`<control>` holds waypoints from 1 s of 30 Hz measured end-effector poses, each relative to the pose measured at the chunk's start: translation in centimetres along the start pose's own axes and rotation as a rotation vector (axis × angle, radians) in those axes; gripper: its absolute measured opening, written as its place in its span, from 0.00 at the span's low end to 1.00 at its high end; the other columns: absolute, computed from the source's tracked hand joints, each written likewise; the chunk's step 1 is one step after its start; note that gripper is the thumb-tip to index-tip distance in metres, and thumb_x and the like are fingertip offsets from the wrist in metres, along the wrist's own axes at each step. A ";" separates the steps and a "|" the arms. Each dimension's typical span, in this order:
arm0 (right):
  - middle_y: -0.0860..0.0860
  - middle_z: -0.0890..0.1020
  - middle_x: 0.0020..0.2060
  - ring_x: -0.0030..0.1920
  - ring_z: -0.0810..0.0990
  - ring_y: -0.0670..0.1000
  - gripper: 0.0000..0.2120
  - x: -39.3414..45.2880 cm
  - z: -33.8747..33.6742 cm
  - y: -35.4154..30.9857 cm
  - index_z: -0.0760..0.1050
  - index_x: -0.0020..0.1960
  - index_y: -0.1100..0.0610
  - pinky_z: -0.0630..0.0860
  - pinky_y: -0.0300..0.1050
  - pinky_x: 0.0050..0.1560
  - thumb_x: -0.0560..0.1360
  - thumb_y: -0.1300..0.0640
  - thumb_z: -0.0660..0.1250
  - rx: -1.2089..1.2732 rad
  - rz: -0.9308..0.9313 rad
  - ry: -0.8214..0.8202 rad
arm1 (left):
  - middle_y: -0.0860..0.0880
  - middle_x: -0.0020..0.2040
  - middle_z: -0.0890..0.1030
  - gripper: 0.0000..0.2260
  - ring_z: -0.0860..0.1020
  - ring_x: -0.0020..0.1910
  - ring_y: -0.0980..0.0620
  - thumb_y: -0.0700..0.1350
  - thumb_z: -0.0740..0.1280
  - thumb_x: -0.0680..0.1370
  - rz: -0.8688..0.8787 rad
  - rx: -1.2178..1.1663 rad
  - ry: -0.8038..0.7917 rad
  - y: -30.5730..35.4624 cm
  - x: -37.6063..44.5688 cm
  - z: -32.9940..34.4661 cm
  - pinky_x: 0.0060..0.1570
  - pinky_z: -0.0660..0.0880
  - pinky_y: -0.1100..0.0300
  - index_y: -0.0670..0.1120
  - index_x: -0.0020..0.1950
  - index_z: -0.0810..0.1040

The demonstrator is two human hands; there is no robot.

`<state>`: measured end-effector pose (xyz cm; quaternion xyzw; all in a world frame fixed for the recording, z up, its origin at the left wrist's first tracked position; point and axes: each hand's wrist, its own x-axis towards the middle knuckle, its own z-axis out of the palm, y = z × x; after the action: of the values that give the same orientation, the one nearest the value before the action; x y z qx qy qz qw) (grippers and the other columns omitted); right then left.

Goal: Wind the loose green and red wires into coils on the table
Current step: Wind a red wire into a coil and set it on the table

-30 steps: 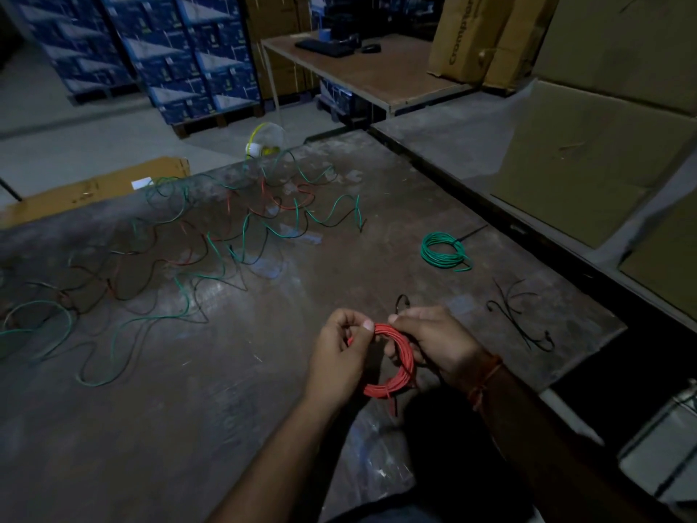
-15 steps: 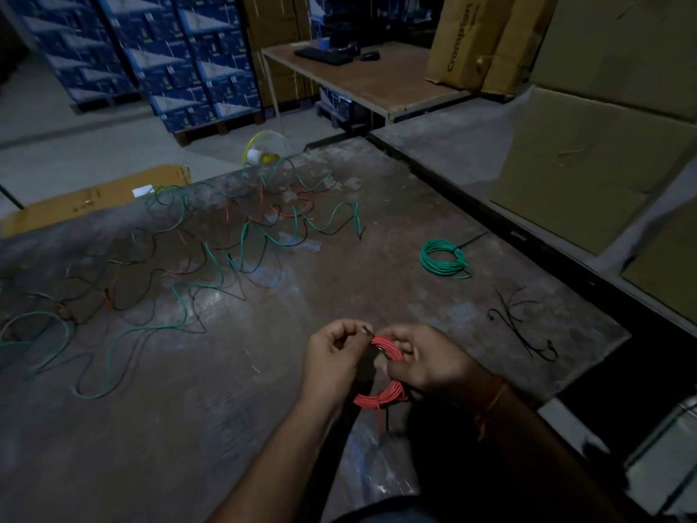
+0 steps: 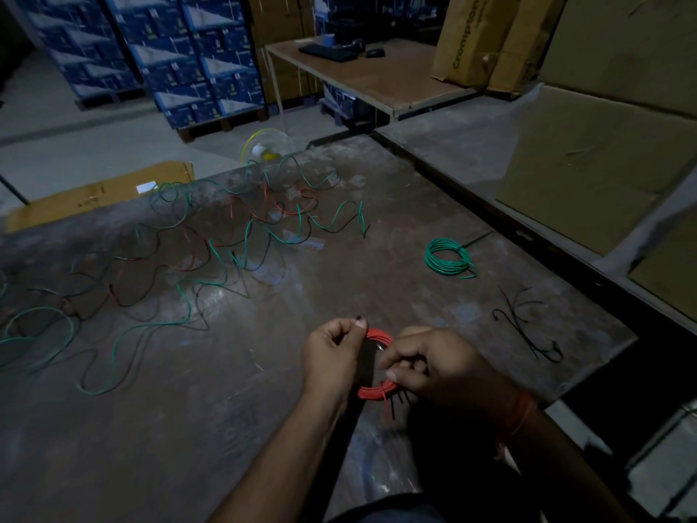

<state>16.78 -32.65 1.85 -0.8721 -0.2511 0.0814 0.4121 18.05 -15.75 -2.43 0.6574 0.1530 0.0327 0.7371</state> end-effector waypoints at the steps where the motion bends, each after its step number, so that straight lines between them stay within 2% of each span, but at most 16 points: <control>1: 0.43 0.79 0.39 0.37 0.78 0.40 0.08 0.0 0.0 0.1 0.86 0.47 0.51 0.69 0.29 0.39 0.71 0.61 0.73 0.003 -0.028 0.005 | 0.46 0.32 0.78 0.10 0.73 0.33 0.51 0.42 0.70 0.79 0.000 -0.013 0.004 0.1 -0.1 0.1 0.34 0.69 0.59 0.42 0.38 0.81; 7: 0.47 0.81 0.50 0.50 0.79 0.43 0.19 -0.3 0.5 0.7 0.85 0.53 0.52 0.74 0.35 0.51 0.69 0.66 0.63 -0.132 -0.236 0.024 | 0.46 0.30 0.77 0.11 0.71 0.29 0.52 0.41 0.68 0.80 -0.028 -0.039 0.014 0.2 -0.4 0.0 0.30 0.66 0.61 0.41 0.38 0.79; 9: 0.48 0.81 0.51 0.52 0.78 0.44 0.18 -0.5 0.1 1.0 0.85 0.52 0.53 0.70 0.32 0.54 0.70 0.65 0.62 -0.160 -0.295 0.015 | 0.47 0.29 0.75 0.13 0.70 0.29 0.52 0.41 0.68 0.80 -0.034 -0.038 0.018 0.1 -0.3 -0.1 0.30 0.65 0.61 0.44 0.35 0.79; 12: 0.47 0.81 0.50 0.52 0.76 0.40 0.09 -0.4 -0.3 1.3 0.85 0.49 0.53 0.67 0.30 0.55 0.73 0.62 0.70 -0.166 -0.350 -0.005 | 0.49 0.28 0.75 0.16 0.70 0.30 0.52 0.42 0.69 0.80 -0.050 -0.051 0.022 -0.2 -0.2 -0.2 0.32 0.65 0.59 0.46 0.31 0.78; 13: 0.46 0.82 0.49 0.51 0.75 0.37 0.05 -0.2 -0.4 1.4 0.85 0.48 0.53 0.66 0.30 0.55 0.74 0.59 0.71 -0.153 -0.368 -0.005 | 0.49 0.28 0.75 0.16 0.70 0.29 0.53 0.42 0.68 0.80 -0.056 -0.059 0.019 -0.3 -0.3 -0.1 0.31 0.65 0.60 0.46 0.31 0.78; 15: 0.44 0.83 0.46 0.50 0.76 0.36 0.06 -0.2 -0.2 1.1 0.85 0.47 0.54 0.70 0.34 0.54 0.76 0.55 0.70 -0.099 -0.374 0.027 | 0.50 0.27 0.75 0.17 0.69 0.27 0.55 0.42 0.68 0.80 -0.067 -0.067 0.007 -0.4 -0.3 0.0 0.29 0.64 0.62 0.46 0.31 0.78; 18: 0.42 0.84 0.44 0.48 0.81 0.43 0.04 -0.4 0.4 0.5 0.85 0.47 0.55 0.74 0.41 0.52 0.77 0.58 0.71 0.048 -0.313 0.070 | 0.51 0.25 0.72 0.17 0.66 0.25 0.56 0.42 0.67 0.80 -0.071 -0.060 -0.014 -0.7 -0.3 0.0 0.27 0.61 0.63 0.45 0.31 0.77; 21: 0.47 0.84 0.43 0.46 0.82 0.48 0.05 -0.6 0.9 0.2 0.85 0.49 0.54 0.77 0.43 0.49 0.76 0.60 0.71 0.271 -0.175 0.095 | 0.44 0.27 0.74 0.15 0.68 0.29 0.50 0.46 0.70 0.78 -0.076 -0.076 -0.014 -1.1 -0.2 -0.2 0.32 0.63 0.58 0.44 0.32 0.79; 24: 0.49 0.84 0.42 0.44 0.82 0.44 0.07 -0.6 1.5 -0.2 0.85 0.51 0.59 0.75 0.36 0.46 0.76 0.61 0.69 0.495 -0.089 0.145 | 0.42 0.32 0.79 0.10 0.71 0.35 0.46 0.49 0.75 0.71 -0.100 -0.137 -0.019 -0.9 -0.5 0.0 0.36 0.67 0.54 0.43 0.38 0.83; 26: 0.49 0.84 0.40 0.42 0.82 0.43 0.10 -0.5 1.8 -0.7 0.84 0.53 0.64 0.74 0.33 0.45 0.76 0.62 0.68 0.635 -0.045 0.202 | 0.41 0.33 0.78 0.10 0.71 0.35 0.47 0.48 0.76 0.69 -0.140 -0.193 -0.017 -0.8 -0.5 -0.1 0.36 0.66 0.56 0.42 0.41 0.84; 28: 0.53 0.84 0.38 0.39 0.81 0.44 0.12 -0.3 1.8 -1.1 0.81 0.60 0.61 0.75 0.34 0.42 0.77 0.62 0.69 0.738 0.006 0.274 | 0.41 0.33 0.74 0.09 0.69 0.33 0.49 0.47 0.76 0.69 -0.194 -0.226 -0.033 -0.6 -0.5 -0.2 0.35 0.64 0.57 0.42 0.42 0.84; 30: 0.57 0.82 0.37 0.35 0.79 0.49 0.14 0.0 1.8 -1.1 0.78 0.63 0.55 0.75 0.41 0.38 0.78 0.63 0.70 0.745 0.037 0.393 | 0.39 0.35 0.73 0.06 0.69 0.32 0.49 0.44 0.76 0.72 -0.238 -0.245 -0.039 -0.5 -0.5 -0.3 0.34 0.64 0.58 0.42 0.41 0.84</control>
<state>15.70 -30.85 1.57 -0.6669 -0.1058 0.0062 0.7376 17.39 -15.67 -2.86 0.5404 0.2105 -0.0492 0.8132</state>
